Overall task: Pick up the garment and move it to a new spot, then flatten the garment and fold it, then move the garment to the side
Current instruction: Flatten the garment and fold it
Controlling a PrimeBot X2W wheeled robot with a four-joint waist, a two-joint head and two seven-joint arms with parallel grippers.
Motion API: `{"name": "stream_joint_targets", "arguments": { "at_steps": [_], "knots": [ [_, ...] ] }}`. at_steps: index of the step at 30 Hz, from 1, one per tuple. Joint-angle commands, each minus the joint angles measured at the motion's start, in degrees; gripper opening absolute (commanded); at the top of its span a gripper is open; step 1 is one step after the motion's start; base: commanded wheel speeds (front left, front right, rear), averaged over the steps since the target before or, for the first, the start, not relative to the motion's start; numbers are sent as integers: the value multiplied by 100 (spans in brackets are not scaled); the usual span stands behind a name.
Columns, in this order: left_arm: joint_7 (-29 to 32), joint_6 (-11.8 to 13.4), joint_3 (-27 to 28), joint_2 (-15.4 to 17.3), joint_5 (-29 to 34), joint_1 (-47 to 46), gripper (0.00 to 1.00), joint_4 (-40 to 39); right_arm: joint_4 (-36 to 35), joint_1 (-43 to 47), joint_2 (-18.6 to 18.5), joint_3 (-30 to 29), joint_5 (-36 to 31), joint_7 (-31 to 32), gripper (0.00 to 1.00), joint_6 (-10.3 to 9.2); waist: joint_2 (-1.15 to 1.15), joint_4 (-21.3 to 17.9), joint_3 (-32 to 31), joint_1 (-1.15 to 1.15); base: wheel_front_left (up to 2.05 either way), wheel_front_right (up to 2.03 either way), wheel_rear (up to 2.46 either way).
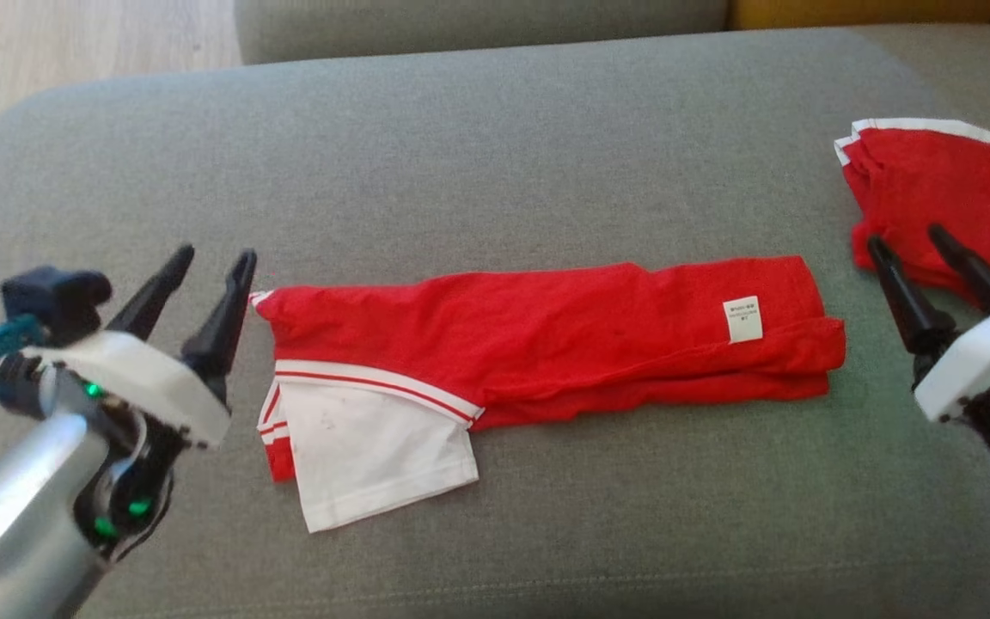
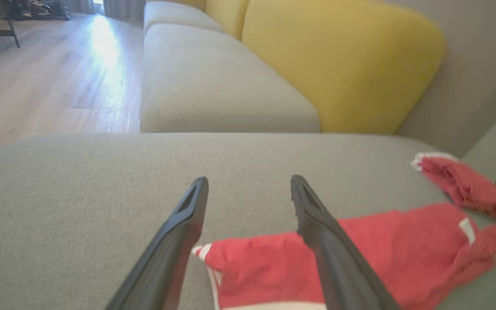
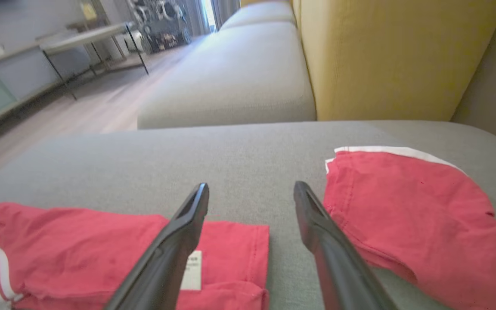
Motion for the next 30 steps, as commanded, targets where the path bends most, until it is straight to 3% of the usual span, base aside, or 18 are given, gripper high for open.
{"name": "stream_joint_targets", "arguments": {
  "at_steps": [1,4,9,17,23,30],
  "knots": [
    [-103,25,454,97,-66,-90,100,-87,-227,61,-11,-120,-113,-174,100,-4,0,25,-51,0,0,0,0],
    [-165,57,1249,-386,-66,116,100,-162,-335,249,407,-459,-426,-559,100,-4,0,62,-112,0,0,0,0],
    [-170,-82,2555,-1203,1128,734,100,-456,-475,529,1071,-818,-852,-1037,100,-4,0,104,-127,0,0,0,0],
    [-171,-898,4071,-2459,2418,1569,100,-628,-417,773,1717,-1120,-1469,-1521,100,-4,0,149,-41,0,0,0,0],
    [-171,-1312,4556,-3037,3140,1855,100,-449,-259,849,1957,-1185,-1726,-1717,100,-4,0,182,-43,0,0,0,0],
    [-172,-1485,4778,-3327,3413,1881,100,-284,-60,787,2050,-1312,-1860,-1712,100,-4,0,207,36,0,0,0,0]
  ]
}}
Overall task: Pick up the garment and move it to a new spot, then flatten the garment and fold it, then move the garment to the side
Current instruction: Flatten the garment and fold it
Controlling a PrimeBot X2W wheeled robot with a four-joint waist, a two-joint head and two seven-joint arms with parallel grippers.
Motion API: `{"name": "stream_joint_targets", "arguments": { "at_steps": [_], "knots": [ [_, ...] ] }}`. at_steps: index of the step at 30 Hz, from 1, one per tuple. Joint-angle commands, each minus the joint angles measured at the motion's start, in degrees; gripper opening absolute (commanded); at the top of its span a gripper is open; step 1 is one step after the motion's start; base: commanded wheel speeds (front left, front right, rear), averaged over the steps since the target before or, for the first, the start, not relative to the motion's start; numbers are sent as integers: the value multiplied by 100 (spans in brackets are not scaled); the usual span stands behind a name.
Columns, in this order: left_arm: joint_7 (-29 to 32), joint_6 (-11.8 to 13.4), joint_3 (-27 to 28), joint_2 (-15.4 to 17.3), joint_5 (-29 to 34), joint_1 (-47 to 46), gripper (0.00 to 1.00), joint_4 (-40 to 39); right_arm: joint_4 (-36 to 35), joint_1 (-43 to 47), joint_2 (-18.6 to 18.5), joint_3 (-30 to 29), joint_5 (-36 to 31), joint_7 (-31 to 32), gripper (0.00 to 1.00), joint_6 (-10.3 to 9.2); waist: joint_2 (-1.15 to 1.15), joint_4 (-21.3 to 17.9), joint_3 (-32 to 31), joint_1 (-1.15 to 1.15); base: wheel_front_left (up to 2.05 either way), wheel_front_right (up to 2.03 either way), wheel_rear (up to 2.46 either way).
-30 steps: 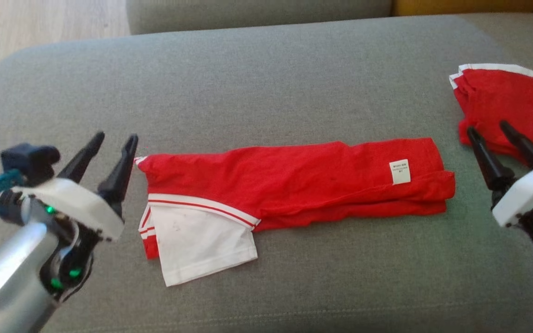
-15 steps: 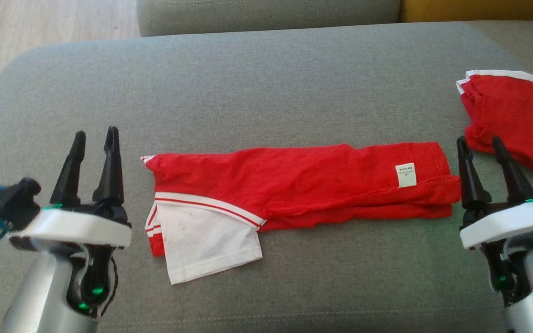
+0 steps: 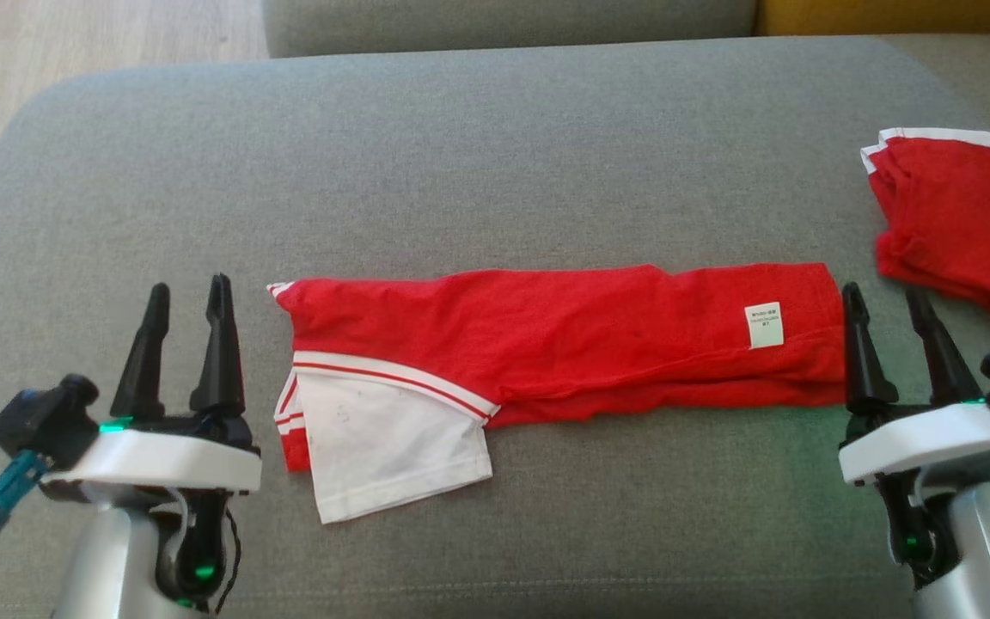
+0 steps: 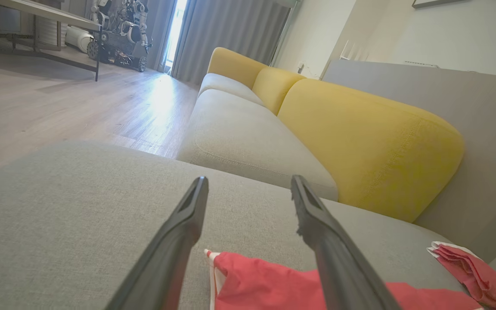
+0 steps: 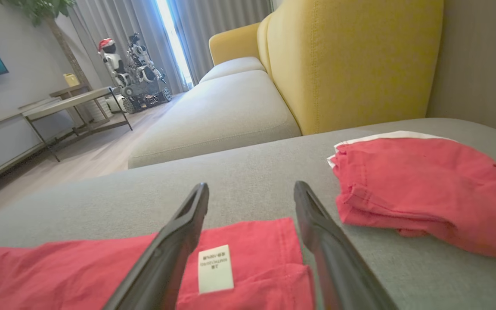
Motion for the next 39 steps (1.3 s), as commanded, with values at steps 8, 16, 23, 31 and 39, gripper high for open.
{"name": "stream_joint_targets", "arguments": {
  "at_steps": [8,16,23,31,39],
  "knots": [
    [-69,-39,79,-22,57,-259,100,-83,476,-384,309,-399,-112,262,100,-4,0,25,157,0,0,0,0],
    [-69,-41,-154,50,-10,-378,100,-78,1494,-826,564,-819,-379,436,100,-4,0,139,316,0,0,0,0],
    [-69,-41,-225,93,-49,-445,100,-71,2194,-1108,641,-777,-362,525,100,-4,0,219,431,0,0,0,0],
    [-69,-41,-213,109,-69,-511,100,-46,2670,-1269,666,-453,-58,704,0,-4,0,256,459,0,0,0,0],
    [-69,-41,-168,91,-52,-485,100,-27,2819,-1424,308,-900,-300,358,0,-4,0,204,396,0,0,0,0]
  ]
}}
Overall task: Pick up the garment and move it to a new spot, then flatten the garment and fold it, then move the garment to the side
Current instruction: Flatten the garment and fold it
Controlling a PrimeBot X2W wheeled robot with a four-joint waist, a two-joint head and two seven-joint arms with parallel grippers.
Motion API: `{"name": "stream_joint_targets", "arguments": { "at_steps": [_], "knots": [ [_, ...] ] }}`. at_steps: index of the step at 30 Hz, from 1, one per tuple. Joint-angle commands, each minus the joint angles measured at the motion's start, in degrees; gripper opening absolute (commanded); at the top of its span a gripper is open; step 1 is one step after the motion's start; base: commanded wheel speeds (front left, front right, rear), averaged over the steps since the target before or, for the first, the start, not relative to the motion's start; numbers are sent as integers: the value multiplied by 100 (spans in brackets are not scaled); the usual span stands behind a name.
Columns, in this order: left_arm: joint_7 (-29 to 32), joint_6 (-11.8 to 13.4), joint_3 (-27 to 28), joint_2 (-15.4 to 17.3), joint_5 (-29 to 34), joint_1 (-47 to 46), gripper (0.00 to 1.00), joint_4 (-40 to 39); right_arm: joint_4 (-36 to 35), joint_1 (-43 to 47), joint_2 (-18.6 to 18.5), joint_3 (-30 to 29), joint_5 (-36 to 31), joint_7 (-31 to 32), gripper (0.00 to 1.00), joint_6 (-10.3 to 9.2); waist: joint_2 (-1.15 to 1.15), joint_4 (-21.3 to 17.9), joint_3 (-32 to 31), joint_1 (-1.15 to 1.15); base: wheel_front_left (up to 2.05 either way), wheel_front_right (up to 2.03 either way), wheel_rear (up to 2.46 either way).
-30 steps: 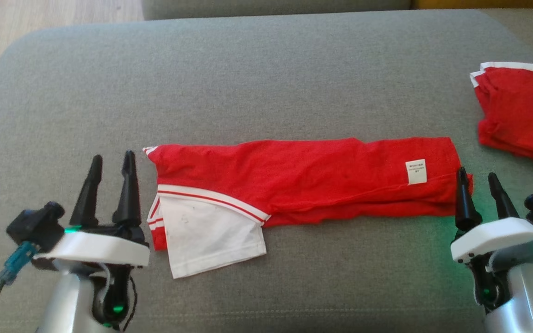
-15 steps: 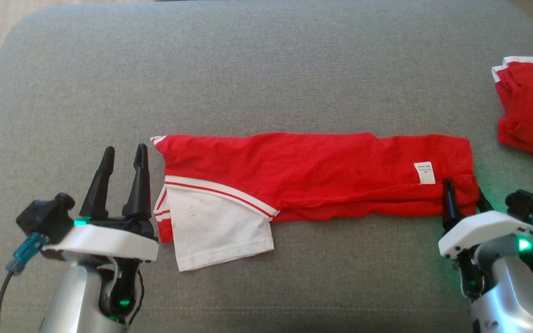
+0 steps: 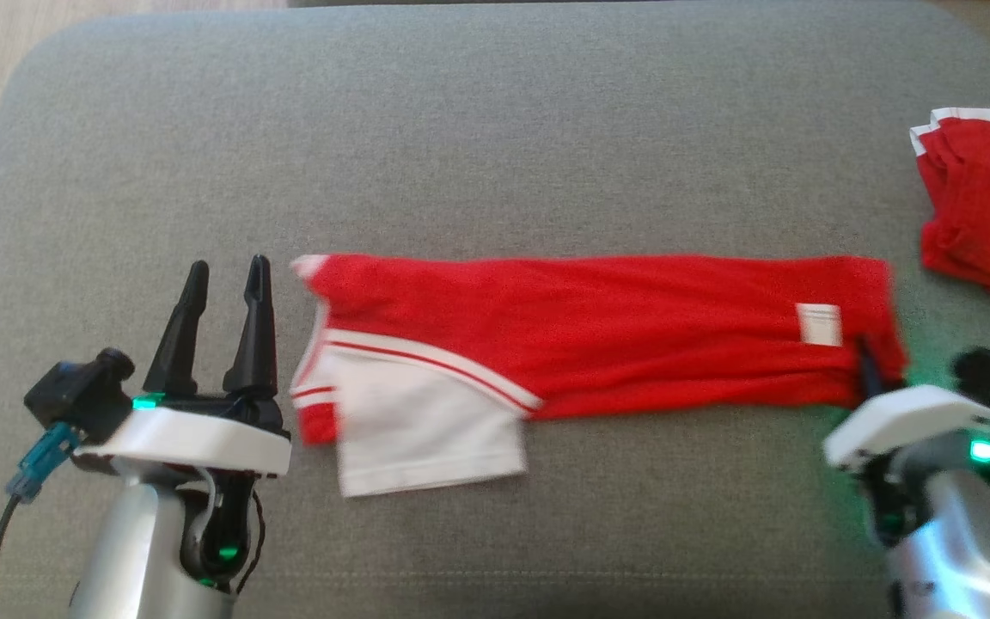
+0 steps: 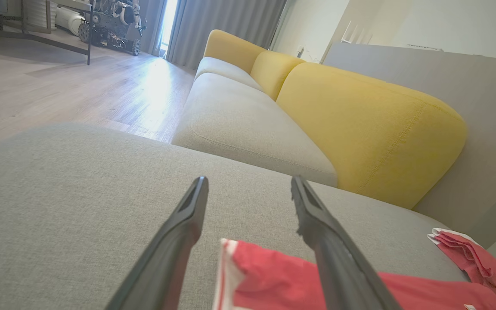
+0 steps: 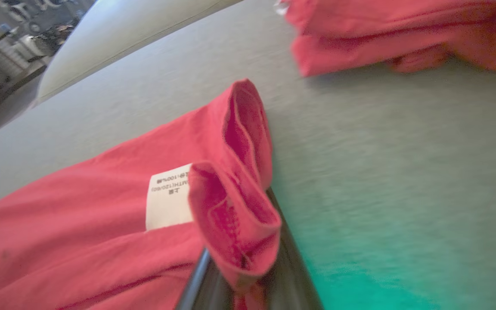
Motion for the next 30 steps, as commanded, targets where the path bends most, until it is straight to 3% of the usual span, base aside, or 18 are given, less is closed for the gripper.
{"name": "stream_joint_targets", "arguments": {
  "at_steps": [1,8,14,24,30],
  "knots": [
    [-70,-36,221,103,-21,-199,100,-158,-35,-201,-259,-260,-166,-140,0,-5,0,-17,-18,0,0,0,0],
    [-70,-36,238,90,-33,-179,100,-145,-255,-546,-296,-1557,-1199,-298,0,-5,0,-77,-65,0,0,0,0],
    [-70,-36,204,63,-35,-171,100,-114,-552,-592,-52,-1526,-1473,-93,0,-5,0,-89,-138,0,0,0,0],
    [-70,-36,285,46,-18,-9,100,-42,-1648,-234,173,-375,-800,398,0,-5,0,-154,-478,0,0,0,0],
    [-70,-36,266,16,0,38,100,-41,-2463,98,178,795,126,677,0,-5,0,-150,-575,0,0,0,0]
  ]
}}
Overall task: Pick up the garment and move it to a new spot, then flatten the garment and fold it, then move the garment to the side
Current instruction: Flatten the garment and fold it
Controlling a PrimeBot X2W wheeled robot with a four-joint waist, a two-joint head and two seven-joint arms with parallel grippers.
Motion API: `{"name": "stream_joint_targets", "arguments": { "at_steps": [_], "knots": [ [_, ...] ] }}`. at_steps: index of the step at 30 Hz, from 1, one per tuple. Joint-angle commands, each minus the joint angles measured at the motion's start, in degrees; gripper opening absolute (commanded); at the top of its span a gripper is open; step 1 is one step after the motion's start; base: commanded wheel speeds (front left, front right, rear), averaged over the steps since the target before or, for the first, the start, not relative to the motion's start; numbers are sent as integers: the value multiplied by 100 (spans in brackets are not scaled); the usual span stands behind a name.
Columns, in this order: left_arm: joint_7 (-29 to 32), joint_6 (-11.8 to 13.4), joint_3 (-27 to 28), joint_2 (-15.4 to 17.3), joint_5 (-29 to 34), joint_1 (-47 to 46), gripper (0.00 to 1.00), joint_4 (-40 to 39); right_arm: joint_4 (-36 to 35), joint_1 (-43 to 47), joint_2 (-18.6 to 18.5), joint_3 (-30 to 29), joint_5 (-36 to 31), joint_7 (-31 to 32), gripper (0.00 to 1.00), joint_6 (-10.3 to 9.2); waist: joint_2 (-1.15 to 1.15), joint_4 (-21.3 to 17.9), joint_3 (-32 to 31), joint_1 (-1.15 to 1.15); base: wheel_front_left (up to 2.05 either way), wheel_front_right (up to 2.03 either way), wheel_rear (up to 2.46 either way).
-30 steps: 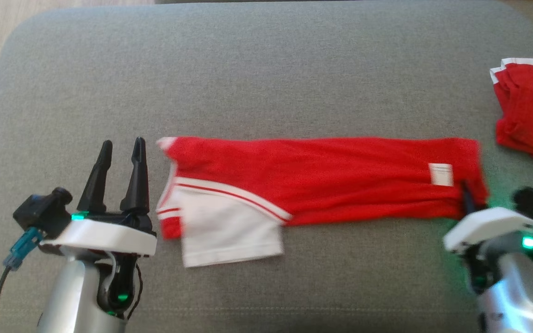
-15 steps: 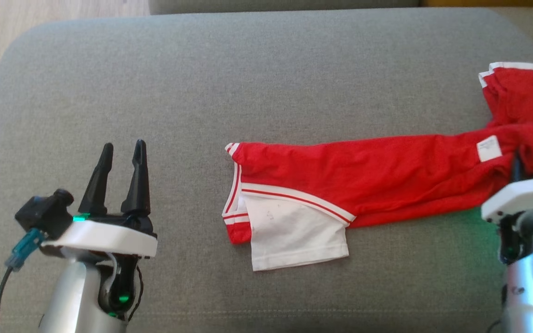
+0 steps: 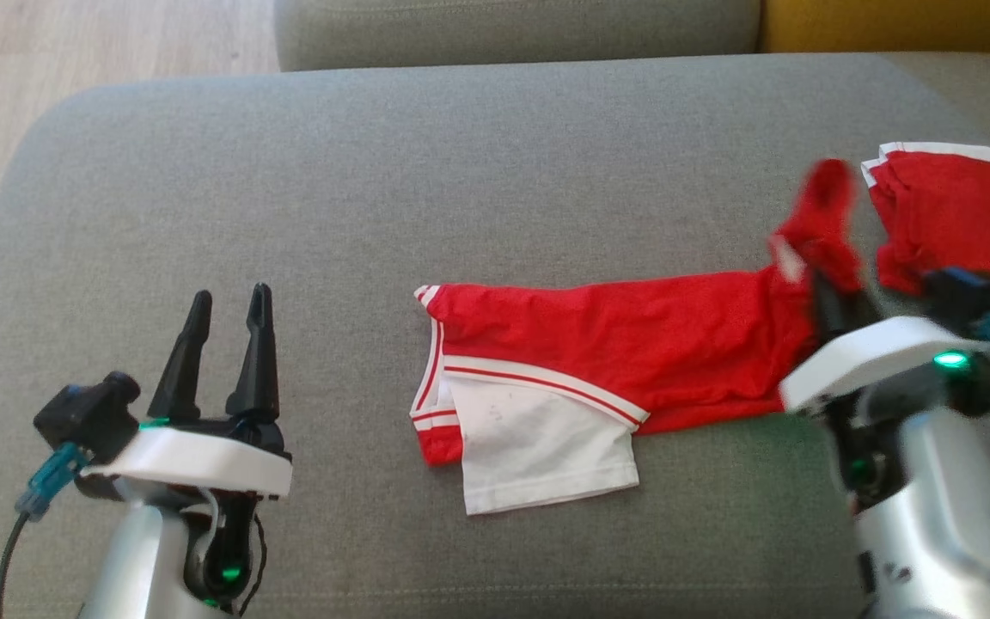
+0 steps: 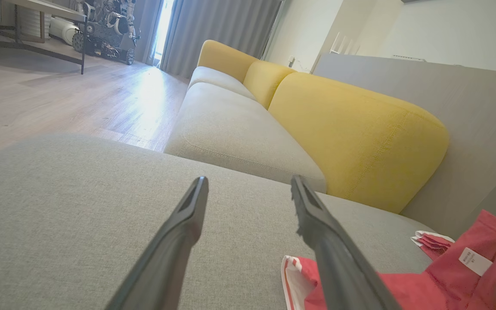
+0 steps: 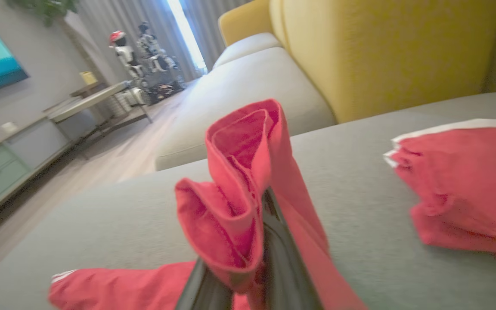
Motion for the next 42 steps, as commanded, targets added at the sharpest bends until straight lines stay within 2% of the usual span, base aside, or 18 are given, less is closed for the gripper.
{"name": "stream_joint_targets", "arguments": {
  "at_steps": [1,8,13,25,33,34,35,36,42],
  "knots": [
    [-70,-36,210,32,2,-139,100,-179,-437,-16,25,443,205,65,0,-5,0,16,-39,0,0,0,0],
    [-70,-36,167,3,-21,-50,100,-130,-1247,356,26,1620,1016,176,0,-5,0,94,-201,0,0,0,0],
    [-70,-36,194,2,-17,18,100,-118,-1398,474,26,2250,1413,113,0,-5,0,141,-296,0,0,0,0],
    [-70,-36,145,-45,-60,-7,100,-113,-709,163,27,3584,2138,-331,0,-5,0,385,-112,0,0,0,0],
    [-70,-36,134,-60,-93,-136,100,-102,-42,-325,27,4024,2258,-720,0,-5,0,539,151,0,0,0,0],
    [-70,-36,129,-62,-99,-161,100,-104,46,-392,27,4061,2291,-764,16,-5,0,558,192,0,0,0,0],
    [-70,-36,123,-65,-105,-183,100,-100,145,-459,27,4094,2296,-800,78,-5,0,575,227,0,0,0,0],
    [-70,-36,111,-68,-109,-203,100,-93,223,-509,27,4138,2342,-810,100,-5,0,594,257,0,0,0,0],
    [-70,-36,123,-80,-131,-228,100,-47,331,-695,27,4511,2600,-848,100,-5,0,598,281,0,0,0,0]
  ]
}}
